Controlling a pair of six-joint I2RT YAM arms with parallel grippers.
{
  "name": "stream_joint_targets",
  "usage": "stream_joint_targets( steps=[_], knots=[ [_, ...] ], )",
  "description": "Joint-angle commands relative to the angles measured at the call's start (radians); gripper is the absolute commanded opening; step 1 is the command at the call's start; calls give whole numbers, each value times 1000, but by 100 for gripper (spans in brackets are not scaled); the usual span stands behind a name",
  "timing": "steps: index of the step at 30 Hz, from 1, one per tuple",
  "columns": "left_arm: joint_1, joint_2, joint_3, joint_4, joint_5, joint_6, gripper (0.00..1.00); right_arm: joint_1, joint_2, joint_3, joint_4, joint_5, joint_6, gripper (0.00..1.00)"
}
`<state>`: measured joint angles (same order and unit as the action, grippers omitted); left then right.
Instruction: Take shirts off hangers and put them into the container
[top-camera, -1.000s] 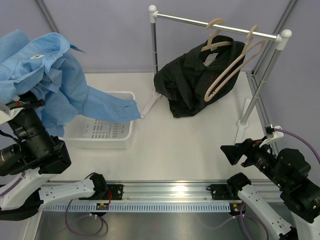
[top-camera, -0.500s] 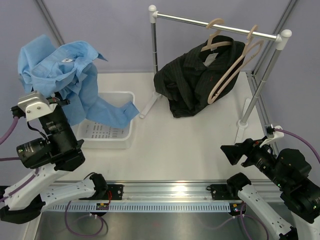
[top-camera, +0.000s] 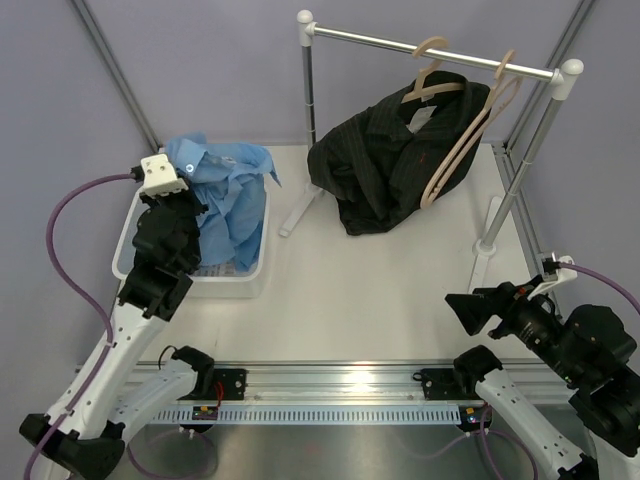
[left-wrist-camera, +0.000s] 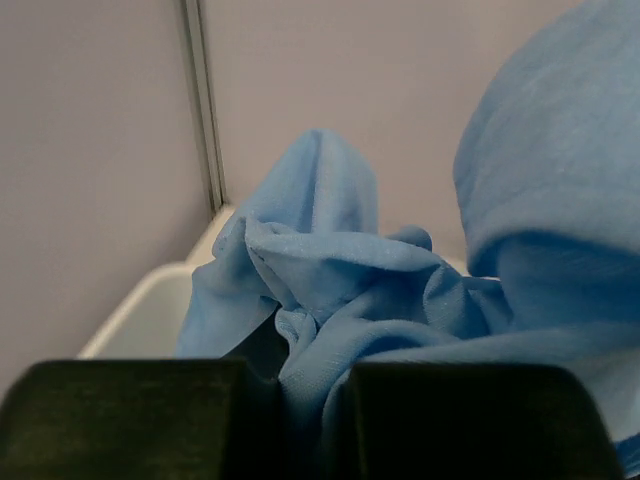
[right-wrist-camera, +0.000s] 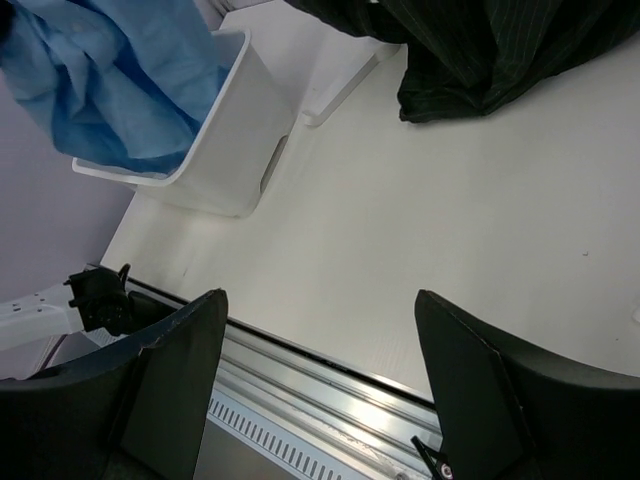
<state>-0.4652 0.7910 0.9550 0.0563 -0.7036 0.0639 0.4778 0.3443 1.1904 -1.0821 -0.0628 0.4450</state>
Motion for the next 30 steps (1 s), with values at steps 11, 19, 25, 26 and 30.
stream_joint_targets(
  steps=[11,19,25,26,30],
  knots=[
    [375,53,68,-757,291,-498,17,1,-30,41,1,-22,-11,84],
    [554,241,-8,-777,766,-529,16,1,-45,67,-9,-32,4,84],
    [560,275,-38,-731,833,-570,74,-1,-44,86,-21,-38,6,84],
    [560,252,-39,-736,798,-576,81,1,-44,89,-24,-37,4,84],
    [560,131,-4,-795,576,-599,95,1,-42,86,-30,-28,-3,84]
  ],
)
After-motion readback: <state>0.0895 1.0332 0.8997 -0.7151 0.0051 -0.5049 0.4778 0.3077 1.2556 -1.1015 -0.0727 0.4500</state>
